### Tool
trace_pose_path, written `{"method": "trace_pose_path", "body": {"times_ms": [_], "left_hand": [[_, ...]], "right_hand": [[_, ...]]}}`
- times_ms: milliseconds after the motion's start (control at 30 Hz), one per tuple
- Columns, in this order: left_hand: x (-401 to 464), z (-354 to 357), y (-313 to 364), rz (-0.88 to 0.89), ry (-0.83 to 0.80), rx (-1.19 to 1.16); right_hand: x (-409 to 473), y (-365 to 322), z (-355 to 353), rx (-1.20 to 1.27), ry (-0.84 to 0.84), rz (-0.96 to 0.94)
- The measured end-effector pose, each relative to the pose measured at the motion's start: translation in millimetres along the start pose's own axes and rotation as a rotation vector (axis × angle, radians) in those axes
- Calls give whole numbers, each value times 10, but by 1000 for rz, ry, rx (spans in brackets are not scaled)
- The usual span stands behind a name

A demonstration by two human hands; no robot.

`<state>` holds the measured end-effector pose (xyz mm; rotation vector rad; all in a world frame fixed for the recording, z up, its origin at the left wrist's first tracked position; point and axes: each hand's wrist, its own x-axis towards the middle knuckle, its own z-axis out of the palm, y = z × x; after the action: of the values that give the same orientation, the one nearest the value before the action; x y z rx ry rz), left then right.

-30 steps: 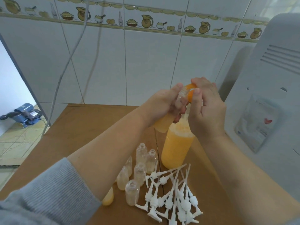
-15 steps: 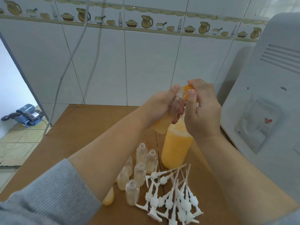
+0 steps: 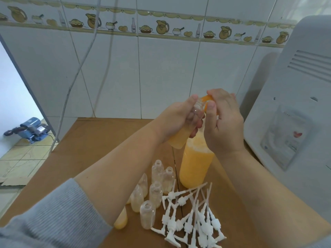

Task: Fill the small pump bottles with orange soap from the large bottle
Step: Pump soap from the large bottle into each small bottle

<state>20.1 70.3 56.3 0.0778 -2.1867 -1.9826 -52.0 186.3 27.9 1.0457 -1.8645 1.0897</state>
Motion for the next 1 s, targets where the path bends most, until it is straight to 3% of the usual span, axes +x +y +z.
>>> {"method": "trace_pose_path", "body": {"times_ms": [333,567,800,1000], "left_hand": [[14,-17,24,21,-21,19],[5,-50,1,33,-9,-25],[24,-2,31,39,-16,-5],[14,-41,-7,29,-13,-1]], "right_hand": [[-4,-1,25,-52,65,-21],[47,-34,-9,-57,19,-17],[21,13,51,-58,99,-24],[22,-9,29,-64,26,-10]]}}
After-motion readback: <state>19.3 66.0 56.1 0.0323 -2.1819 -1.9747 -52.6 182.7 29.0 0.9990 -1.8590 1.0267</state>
